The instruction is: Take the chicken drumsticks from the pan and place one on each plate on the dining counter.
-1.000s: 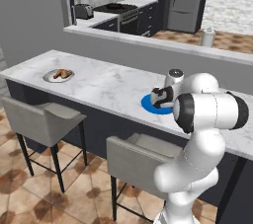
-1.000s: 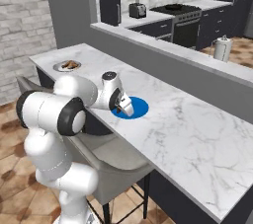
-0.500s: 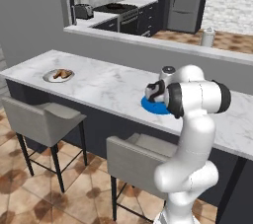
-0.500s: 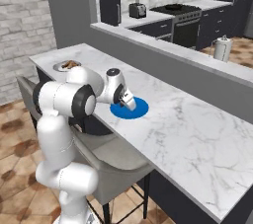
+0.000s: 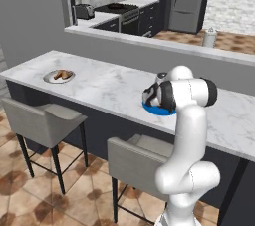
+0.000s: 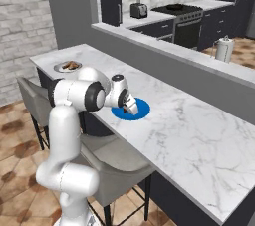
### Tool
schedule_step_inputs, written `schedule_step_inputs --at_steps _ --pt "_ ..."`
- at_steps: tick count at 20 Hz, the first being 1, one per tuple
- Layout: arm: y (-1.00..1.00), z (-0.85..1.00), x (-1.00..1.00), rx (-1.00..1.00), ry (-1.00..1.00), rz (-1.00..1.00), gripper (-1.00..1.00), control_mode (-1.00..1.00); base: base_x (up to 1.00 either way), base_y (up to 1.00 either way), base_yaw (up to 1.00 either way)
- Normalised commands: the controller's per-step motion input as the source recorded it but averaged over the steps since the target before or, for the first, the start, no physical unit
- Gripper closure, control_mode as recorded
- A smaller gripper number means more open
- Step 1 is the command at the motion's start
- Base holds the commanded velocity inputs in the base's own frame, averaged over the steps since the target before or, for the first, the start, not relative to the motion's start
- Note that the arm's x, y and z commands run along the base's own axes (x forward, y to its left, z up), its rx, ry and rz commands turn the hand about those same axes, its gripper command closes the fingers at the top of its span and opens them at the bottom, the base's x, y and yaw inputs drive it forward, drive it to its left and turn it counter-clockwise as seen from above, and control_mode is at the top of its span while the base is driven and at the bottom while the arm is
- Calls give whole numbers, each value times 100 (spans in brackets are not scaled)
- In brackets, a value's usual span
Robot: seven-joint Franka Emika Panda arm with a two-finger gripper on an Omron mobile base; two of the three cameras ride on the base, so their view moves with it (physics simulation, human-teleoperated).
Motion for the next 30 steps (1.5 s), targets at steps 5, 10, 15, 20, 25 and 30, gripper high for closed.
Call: schedule_step_inputs --at_steps 5,10,15,20,25,30 --pt "-2 -16 12 0 0 1 -100 -100 0 0 0" --pt "-10 0 2 2 0 2 -100 -100 0 0 0" --pt "-20 6 0 1 0 6 -100 -100 0 0 0" --pt "-19 36 0 5 -1 6 -100 -100 0 0 0" --pt "-10 93 -34 9 -1 13 -100 -100 0 0 0" --pt "0 100 -92 4 0 18 -100 -100 0 0 0"
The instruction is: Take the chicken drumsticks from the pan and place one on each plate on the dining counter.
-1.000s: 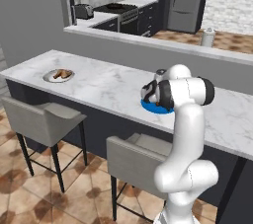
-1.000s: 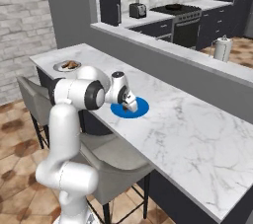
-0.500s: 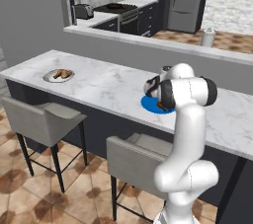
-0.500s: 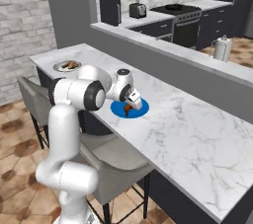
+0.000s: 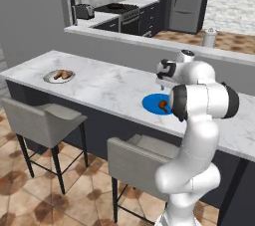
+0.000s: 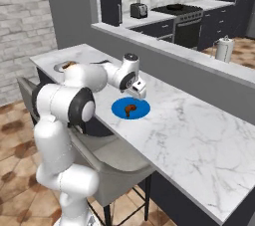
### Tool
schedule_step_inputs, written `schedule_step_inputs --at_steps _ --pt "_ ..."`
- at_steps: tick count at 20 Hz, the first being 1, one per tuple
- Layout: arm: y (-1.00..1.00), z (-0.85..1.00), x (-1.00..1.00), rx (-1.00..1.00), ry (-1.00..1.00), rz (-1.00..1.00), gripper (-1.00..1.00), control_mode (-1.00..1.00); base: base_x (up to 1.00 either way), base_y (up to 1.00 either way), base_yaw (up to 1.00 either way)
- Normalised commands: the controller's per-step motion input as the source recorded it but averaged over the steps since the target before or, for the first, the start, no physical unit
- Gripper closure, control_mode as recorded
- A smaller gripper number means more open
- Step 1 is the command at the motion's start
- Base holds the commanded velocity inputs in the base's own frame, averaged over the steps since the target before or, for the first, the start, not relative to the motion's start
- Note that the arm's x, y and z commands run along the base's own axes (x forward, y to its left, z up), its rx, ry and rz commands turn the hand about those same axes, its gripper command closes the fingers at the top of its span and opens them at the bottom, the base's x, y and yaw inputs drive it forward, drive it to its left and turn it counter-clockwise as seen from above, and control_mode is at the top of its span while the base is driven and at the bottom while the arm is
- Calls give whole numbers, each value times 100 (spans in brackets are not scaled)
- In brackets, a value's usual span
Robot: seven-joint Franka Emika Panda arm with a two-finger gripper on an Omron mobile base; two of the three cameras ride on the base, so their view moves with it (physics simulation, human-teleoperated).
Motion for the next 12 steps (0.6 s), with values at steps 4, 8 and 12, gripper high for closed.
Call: schedule_step_inputs --at_steps 4,8,12 --pt "0 92 -100 0 -4 24 -100 -100 0 0 0" --pt "0 66 -100 0 -12 21 -100 -100 0 0 0" --pt "0 37 -100 0 -14 16 -100 -100 0 0 0"
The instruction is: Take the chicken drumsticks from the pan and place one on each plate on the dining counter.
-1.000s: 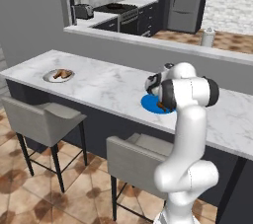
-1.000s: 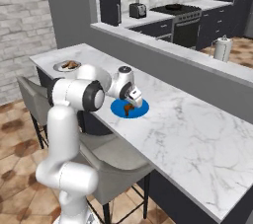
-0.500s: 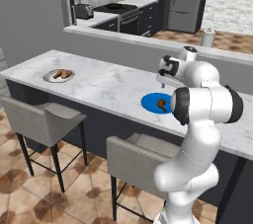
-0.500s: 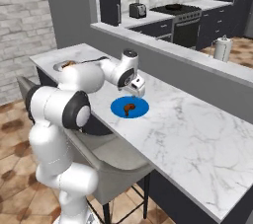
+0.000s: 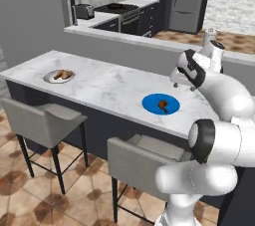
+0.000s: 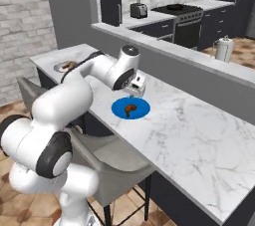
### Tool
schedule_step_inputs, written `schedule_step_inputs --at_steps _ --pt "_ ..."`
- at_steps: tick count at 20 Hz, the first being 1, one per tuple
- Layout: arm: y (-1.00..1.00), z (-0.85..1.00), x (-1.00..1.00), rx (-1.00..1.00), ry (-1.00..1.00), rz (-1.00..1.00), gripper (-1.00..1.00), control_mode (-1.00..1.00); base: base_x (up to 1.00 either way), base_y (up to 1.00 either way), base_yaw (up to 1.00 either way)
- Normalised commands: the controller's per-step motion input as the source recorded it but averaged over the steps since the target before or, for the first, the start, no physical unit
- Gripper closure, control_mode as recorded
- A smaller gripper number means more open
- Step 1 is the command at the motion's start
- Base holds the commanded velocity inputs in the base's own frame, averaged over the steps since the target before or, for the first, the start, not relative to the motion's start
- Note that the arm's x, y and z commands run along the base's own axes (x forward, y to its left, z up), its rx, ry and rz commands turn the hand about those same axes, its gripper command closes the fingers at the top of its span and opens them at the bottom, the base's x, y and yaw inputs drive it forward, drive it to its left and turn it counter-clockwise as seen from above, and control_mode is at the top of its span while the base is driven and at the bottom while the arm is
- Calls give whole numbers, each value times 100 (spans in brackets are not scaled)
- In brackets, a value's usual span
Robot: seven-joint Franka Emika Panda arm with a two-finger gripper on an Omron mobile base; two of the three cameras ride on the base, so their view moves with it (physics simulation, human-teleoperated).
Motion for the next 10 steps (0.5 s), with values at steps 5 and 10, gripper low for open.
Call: schedule_step_inputs --at_steps 5,10 --pt "7 -28 -100 -12 -7 8 -100 -100 0 0 0" --pt "29 -85 -100 -28 -8 1 -100 -100 0 0 0"
